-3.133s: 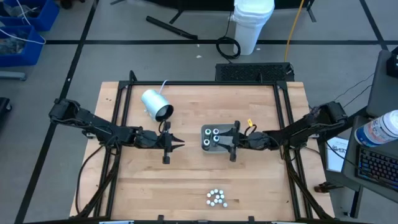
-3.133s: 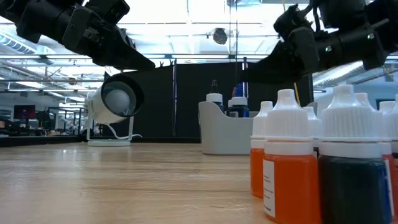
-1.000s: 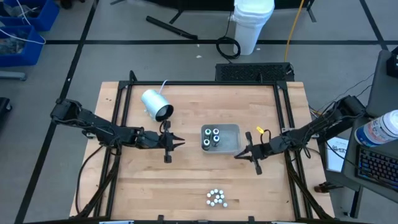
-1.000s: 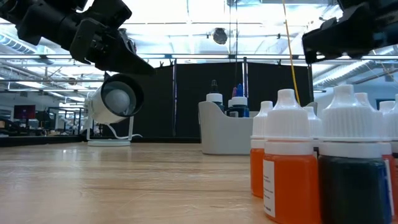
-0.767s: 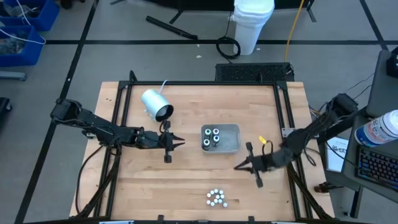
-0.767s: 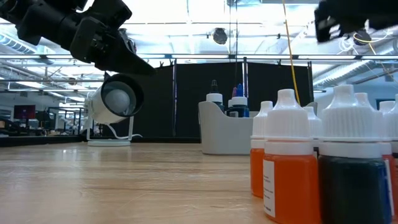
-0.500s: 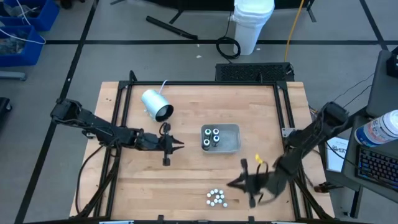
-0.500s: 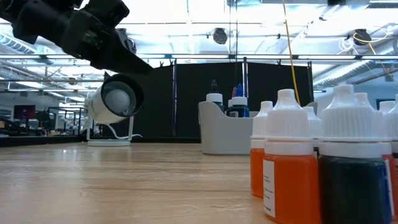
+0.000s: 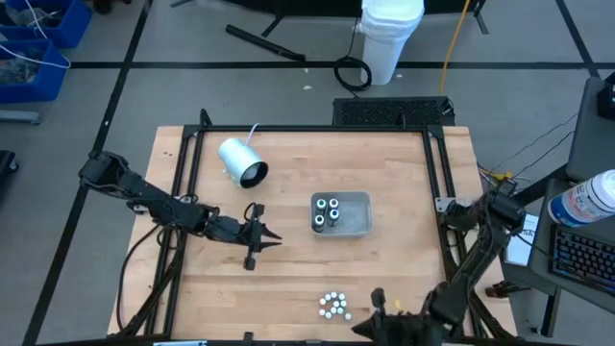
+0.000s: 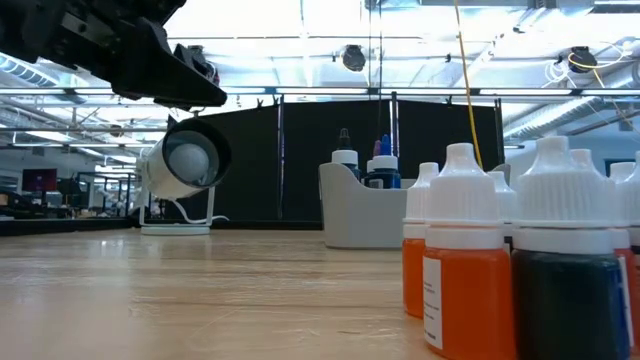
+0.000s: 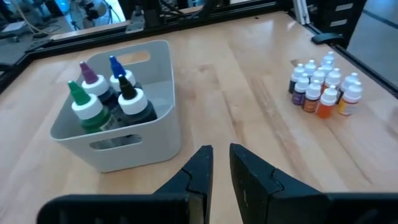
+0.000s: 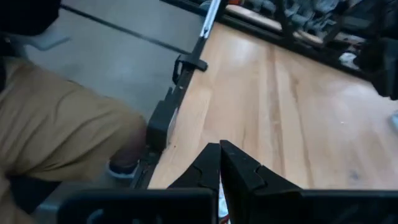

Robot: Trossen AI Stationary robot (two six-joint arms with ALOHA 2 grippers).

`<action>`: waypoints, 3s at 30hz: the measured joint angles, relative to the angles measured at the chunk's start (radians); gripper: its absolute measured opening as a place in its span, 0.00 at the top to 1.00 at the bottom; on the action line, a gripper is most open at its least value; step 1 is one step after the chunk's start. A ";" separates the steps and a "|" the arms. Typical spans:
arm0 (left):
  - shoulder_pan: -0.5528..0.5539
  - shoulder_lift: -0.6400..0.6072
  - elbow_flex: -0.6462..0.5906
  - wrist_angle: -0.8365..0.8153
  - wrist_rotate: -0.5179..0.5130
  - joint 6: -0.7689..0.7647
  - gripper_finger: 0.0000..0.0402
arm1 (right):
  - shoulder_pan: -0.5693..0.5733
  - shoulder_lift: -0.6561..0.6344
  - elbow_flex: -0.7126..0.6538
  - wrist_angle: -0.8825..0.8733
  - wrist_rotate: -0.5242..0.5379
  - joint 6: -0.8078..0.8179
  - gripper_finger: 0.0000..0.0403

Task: Pick & Place food coloring
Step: Put the small green food coloring bottle into the gray bin

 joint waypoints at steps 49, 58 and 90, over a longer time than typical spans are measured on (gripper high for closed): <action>-0.009 0.000 0.000 0.007 -0.031 0.057 0.84 | -0.003 0.191 -0.022 -0.099 0.078 0.656 0.58; -0.009 0.000 0.000 0.006 -0.031 0.057 0.84 | -0.015 0.192 -0.131 0.081 0.060 0.636 0.58; -0.009 0.000 0.000 0.005 -0.030 0.067 0.84 | -0.063 0.248 -0.136 0.202 -0.092 0.535 0.58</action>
